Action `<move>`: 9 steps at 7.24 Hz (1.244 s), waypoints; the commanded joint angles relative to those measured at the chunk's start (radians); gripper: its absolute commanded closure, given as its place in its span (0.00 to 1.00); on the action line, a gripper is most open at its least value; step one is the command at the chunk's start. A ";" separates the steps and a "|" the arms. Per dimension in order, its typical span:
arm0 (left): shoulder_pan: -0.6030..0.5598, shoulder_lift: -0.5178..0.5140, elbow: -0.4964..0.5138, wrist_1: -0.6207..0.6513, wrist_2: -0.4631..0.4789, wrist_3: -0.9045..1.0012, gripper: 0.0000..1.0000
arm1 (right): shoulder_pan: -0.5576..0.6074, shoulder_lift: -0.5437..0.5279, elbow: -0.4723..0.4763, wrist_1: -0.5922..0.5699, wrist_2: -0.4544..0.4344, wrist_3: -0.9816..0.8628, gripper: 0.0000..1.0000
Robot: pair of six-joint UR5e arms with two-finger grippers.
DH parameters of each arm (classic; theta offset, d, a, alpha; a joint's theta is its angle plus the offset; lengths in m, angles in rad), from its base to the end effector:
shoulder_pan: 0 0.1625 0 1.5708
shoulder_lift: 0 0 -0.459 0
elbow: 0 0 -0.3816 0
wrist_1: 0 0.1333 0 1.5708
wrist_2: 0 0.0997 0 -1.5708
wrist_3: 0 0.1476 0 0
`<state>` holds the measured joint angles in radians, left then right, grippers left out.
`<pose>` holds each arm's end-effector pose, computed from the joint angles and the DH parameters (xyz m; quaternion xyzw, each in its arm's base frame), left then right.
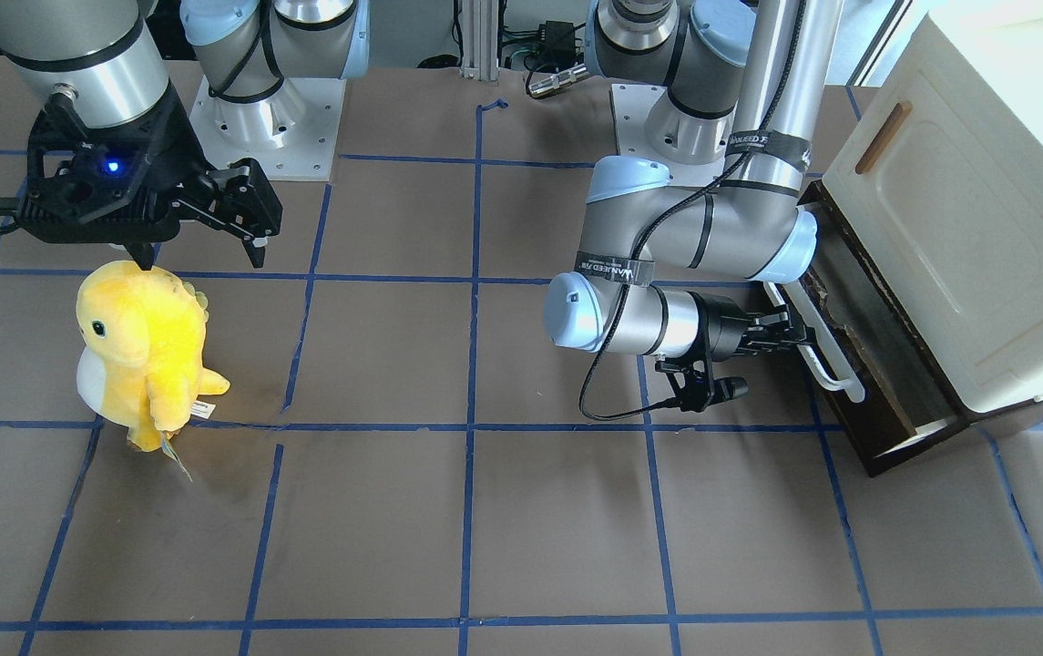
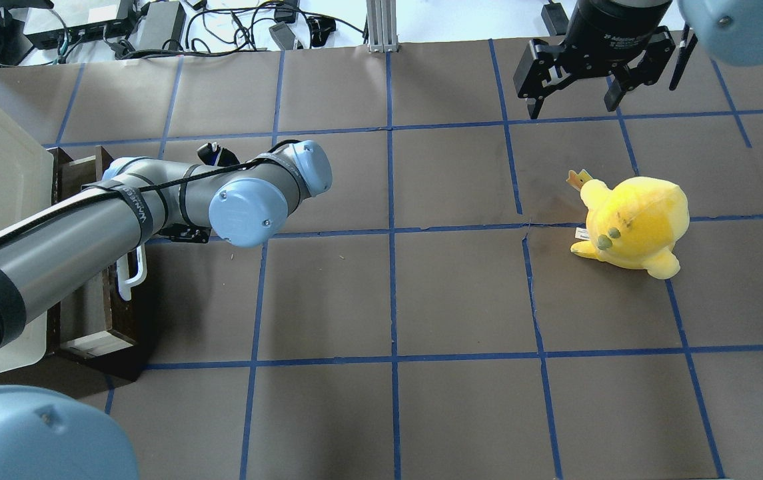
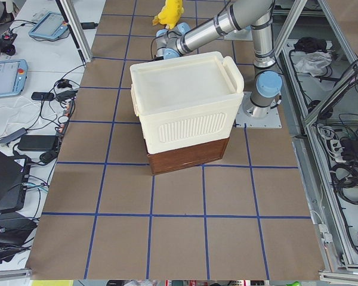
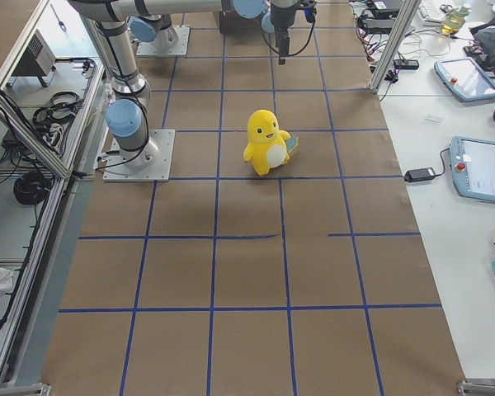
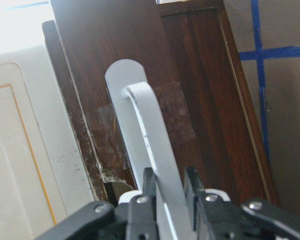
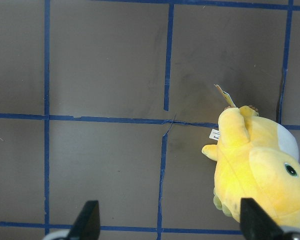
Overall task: Pull drawer sideways
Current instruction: 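Pull the drawer handle with the left gripper, sliding the drawer out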
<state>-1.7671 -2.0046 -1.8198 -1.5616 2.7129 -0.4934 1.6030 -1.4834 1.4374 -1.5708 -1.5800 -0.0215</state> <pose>-0.1022 -0.5187 0.2281 0.0591 0.8118 0.0892 0.5741 0.1489 -0.5231 0.4944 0.0267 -0.9994 0.0230 0.0045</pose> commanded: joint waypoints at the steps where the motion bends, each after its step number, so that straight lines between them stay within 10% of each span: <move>1: -0.008 0.000 0.000 0.000 -0.001 0.004 0.85 | 0.000 0.000 0.000 0.000 0.000 0.000 0.00; 9: -0.070 -0.011 0.052 0.000 -0.065 0.007 0.86 | 0.000 0.000 0.000 0.000 0.000 0.000 0.00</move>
<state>-1.8194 -2.0128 -1.7803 -1.5604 2.6641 -0.4882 1.6030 -1.4834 1.4373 -1.5708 -1.5800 -0.0214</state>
